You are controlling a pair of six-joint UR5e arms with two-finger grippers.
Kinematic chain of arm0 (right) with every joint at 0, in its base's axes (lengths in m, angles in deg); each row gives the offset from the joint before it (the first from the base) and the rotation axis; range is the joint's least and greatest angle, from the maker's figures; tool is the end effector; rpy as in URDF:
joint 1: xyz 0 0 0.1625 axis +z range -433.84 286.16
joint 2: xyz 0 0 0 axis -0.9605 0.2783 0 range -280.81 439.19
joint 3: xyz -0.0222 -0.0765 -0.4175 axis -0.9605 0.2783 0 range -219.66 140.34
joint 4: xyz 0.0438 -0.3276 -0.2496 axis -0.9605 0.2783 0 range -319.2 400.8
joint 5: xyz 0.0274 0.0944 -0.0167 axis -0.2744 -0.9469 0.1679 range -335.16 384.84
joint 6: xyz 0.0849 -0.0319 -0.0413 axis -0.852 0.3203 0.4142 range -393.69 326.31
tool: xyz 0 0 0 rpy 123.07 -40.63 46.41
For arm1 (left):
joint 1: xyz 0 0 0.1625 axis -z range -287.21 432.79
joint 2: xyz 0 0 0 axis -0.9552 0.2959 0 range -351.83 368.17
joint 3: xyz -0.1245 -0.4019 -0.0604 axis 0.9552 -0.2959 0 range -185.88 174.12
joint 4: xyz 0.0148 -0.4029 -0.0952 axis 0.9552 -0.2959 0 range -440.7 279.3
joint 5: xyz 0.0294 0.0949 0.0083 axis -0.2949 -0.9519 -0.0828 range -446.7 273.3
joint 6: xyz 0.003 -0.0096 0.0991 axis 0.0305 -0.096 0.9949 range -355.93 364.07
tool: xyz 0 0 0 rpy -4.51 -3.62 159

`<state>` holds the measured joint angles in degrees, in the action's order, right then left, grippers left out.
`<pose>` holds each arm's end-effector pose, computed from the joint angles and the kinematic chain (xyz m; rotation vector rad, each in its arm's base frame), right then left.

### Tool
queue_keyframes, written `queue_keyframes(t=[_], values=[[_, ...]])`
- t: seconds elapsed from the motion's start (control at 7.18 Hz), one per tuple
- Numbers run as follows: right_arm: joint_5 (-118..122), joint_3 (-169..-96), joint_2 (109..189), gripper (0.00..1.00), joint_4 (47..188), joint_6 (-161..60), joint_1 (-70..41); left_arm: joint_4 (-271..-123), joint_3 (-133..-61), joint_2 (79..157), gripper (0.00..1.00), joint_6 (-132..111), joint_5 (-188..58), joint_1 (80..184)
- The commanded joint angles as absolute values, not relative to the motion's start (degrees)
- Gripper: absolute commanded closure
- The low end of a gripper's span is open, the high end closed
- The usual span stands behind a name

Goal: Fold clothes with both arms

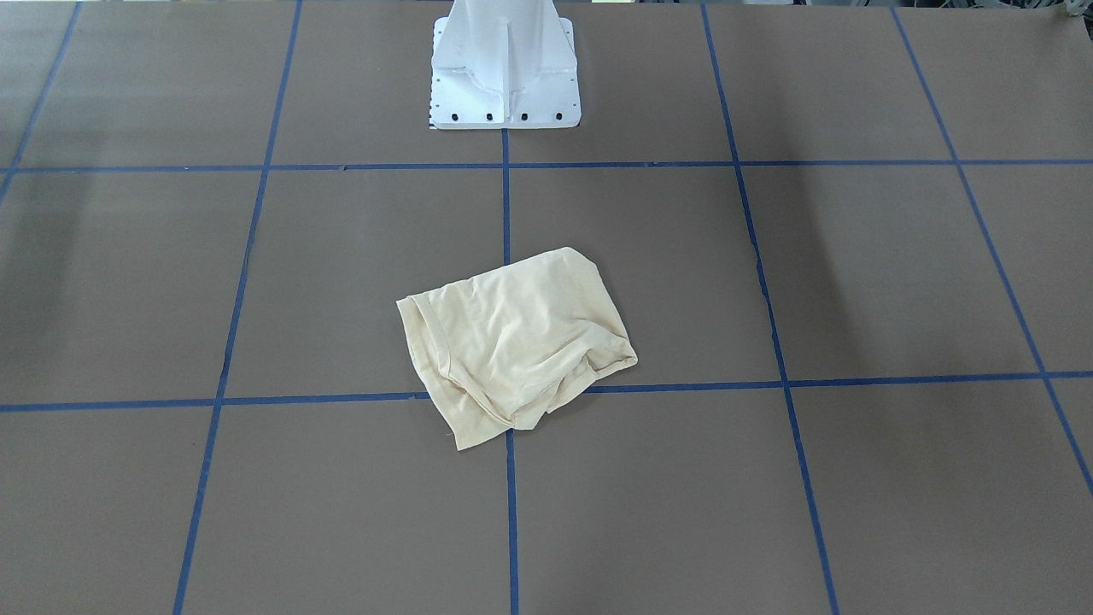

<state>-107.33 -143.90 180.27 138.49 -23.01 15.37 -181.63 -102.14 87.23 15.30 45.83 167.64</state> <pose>0.0608 -0.4044 0.6394 -0.0118 -0.7403 -0.1619 -0.1011 -0.4102 0.6740 0.2070 0.7203 0.1466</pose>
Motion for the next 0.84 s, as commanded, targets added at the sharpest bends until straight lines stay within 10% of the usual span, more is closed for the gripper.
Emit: queue_keyframes(t=[0.0, 0.7], values=[[-107.3, -143.9, 180.3, 0.0, 138.5, -23.1, 15.4, -182.2, -102.3, 86.7, 0.0, 15.4, 46.3, 167.5], [-107.6, -143.9, 180.5, 0.0, 138.5, -23.0, 15.5, -184.2, -102.7, 86.6, 0.0, 15.4, 46.5, 167.5]])
